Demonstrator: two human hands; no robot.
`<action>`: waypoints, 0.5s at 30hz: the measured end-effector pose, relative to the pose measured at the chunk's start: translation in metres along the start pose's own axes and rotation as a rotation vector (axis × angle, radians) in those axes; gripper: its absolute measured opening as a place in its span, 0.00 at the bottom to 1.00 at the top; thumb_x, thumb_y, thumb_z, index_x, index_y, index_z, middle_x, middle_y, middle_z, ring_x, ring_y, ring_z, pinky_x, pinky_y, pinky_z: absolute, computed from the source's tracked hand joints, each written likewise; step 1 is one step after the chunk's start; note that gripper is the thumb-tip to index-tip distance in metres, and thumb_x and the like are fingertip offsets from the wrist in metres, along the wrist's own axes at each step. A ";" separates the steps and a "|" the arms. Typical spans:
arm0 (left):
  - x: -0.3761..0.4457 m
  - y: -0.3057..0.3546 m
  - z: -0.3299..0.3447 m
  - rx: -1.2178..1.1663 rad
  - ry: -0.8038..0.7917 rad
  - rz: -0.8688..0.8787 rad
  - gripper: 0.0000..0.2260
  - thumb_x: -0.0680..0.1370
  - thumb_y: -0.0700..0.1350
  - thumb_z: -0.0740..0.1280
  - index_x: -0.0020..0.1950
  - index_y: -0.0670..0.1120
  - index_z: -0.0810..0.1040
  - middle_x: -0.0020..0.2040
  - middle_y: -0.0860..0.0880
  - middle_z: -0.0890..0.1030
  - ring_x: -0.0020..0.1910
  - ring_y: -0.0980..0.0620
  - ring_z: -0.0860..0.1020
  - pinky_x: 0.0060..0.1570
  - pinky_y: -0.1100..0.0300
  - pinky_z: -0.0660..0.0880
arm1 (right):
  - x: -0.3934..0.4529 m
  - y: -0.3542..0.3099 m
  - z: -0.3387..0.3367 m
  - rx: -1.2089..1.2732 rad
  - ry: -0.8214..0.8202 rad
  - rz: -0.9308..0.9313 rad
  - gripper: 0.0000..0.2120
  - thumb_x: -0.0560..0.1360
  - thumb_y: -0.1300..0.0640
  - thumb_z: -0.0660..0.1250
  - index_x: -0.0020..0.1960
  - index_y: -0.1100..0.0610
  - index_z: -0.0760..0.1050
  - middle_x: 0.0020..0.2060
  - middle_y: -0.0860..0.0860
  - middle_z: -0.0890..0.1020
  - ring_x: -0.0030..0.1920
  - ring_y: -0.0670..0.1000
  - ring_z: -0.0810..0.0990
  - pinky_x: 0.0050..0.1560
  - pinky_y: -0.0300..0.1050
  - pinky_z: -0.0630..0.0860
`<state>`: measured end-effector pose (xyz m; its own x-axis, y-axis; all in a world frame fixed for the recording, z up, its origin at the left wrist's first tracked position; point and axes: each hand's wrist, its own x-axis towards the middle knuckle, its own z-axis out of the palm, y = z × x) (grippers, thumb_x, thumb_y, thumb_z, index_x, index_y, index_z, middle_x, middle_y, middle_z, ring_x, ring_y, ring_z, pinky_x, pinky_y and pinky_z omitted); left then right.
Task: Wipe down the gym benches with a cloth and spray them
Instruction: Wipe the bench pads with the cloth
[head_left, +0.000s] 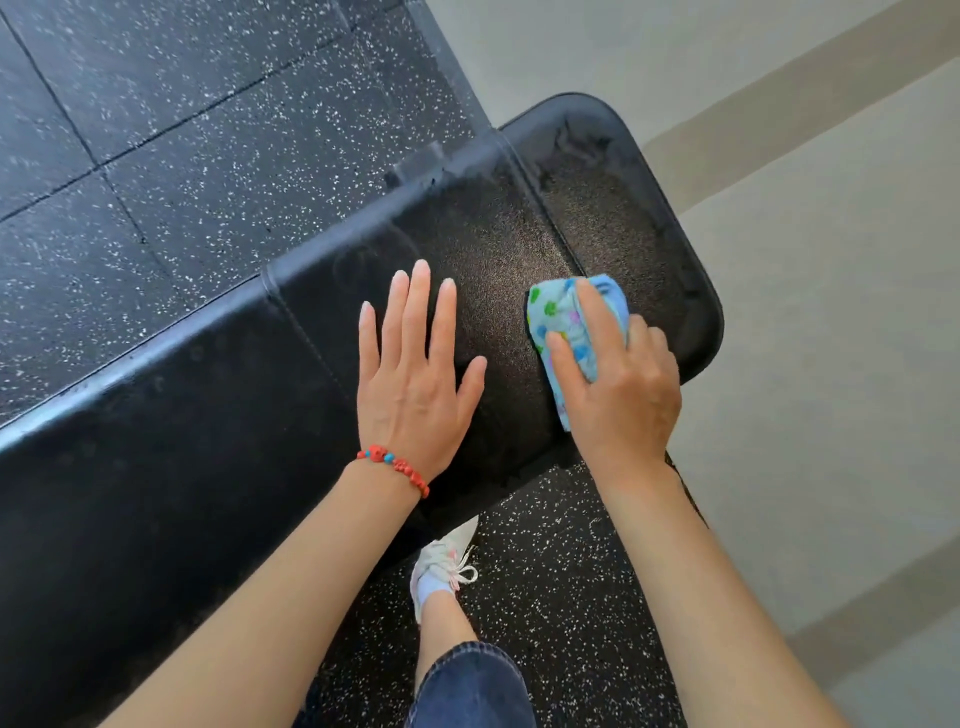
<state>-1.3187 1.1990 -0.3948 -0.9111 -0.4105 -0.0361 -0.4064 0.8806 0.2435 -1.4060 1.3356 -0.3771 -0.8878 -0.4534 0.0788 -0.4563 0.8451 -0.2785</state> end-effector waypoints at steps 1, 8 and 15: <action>0.000 -0.001 0.001 0.009 0.004 0.003 0.26 0.78 0.52 0.53 0.73 0.39 0.60 0.73 0.37 0.61 0.73 0.40 0.57 0.71 0.44 0.50 | 0.015 -0.005 0.001 0.005 0.009 0.010 0.19 0.75 0.49 0.62 0.63 0.55 0.74 0.38 0.59 0.78 0.36 0.59 0.74 0.34 0.49 0.72; -0.001 -0.003 0.004 0.021 0.022 0.013 0.27 0.79 0.53 0.53 0.73 0.40 0.59 0.74 0.38 0.61 0.73 0.41 0.56 0.71 0.44 0.50 | 0.122 -0.022 0.023 0.009 -0.035 0.058 0.22 0.77 0.43 0.55 0.69 0.49 0.65 0.51 0.57 0.77 0.49 0.57 0.74 0.43 0.47 0.67; -0.002 -0.003 0.002 -0.003 0.017 0.011 0.27 0.78 0.53 0.54 0.72 0.39 0.61 0.73 0.38 0.61 0.73 0.41 0.57 0.71 0.43 0.51 | 0.085 0.008 0.012 0.056 0.009 0.085 0.21 0.77 0.46 0.58 0.68 0.53 0.67 0.48 0.61 0.77 0.47 0.61 0.75 0.44 0.51 0.71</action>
<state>-1.3156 1.1977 -0.3977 -0.9143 -0.4047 -0.0167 -0.3961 0.8845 0.2464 -1.4842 1.3005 -0.3837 -0.9237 -0.3782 0.0612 -0.3757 0.8629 -0.3380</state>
